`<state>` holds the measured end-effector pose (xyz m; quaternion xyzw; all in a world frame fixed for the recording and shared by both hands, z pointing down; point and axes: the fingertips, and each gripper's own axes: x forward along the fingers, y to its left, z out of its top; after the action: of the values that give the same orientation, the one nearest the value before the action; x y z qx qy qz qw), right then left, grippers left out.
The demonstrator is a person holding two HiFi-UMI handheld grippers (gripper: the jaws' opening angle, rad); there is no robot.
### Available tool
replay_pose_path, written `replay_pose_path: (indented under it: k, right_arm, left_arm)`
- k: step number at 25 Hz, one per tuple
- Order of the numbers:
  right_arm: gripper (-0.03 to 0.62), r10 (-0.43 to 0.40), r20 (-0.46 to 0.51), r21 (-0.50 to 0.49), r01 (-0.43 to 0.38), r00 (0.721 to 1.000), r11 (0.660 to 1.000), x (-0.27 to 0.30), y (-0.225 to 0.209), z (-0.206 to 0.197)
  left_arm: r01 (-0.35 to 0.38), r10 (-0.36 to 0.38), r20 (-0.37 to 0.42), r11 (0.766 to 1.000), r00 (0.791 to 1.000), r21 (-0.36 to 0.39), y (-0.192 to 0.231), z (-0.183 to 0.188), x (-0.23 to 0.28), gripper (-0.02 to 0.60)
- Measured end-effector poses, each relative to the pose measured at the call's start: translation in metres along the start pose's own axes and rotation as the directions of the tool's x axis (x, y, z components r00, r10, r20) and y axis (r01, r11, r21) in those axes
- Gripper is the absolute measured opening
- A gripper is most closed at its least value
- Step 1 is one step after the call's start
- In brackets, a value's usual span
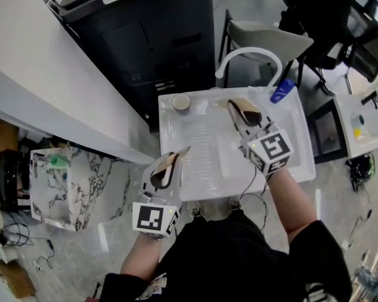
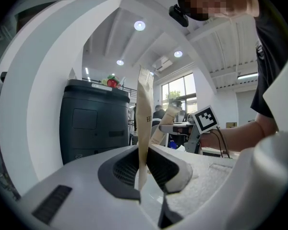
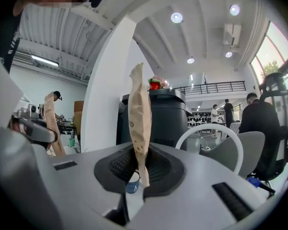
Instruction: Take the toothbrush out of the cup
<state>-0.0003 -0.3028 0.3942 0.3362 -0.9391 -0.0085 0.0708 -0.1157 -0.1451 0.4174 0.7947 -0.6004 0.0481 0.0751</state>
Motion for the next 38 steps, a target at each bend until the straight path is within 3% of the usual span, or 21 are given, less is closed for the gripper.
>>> replay_pose_path:
  k: [5, 13, 23, 38]
  right_arm:
    - [0.026, -0.027, 0.052, -0.031, 0.029, 0.998, 0.999, -0.024, 0.007, 0.02]
    - [0.026, -0.086, 0.088, 0.009, 0.086, 0.992, 0.996, -0.067, 0.016, 0.031]
    - [0.025, -0.119, 0.05, 0.054, 0.116, 0.992, 0.992, -0.1, 0.045, 0.015]
    - [0.025, -0.136, 0.009, 0.107, 0.134, 0.991, 0.985, -0.096, 0.077, 0.0]
  left_arm:
    - [0.02, -0.02, 0.039, 1.0, 0.999, 0.003, 0.001, 0.01, -0.001, 0.043]
    - [0.057, -0.057, 0.073, 0.998, 0.996, 0.011, -0.001, 0.018, -0.005, 0.043]
    - [0.1, -0.101, 0.095, 0.995, 0.99, 0.01, -0.01, 0.02, -0.005, 0.043]
    - [0.16, -0.159, 0.101, 0.987, 0.982, -0.005, -0.001, 0.014, -0.018, 0.043]
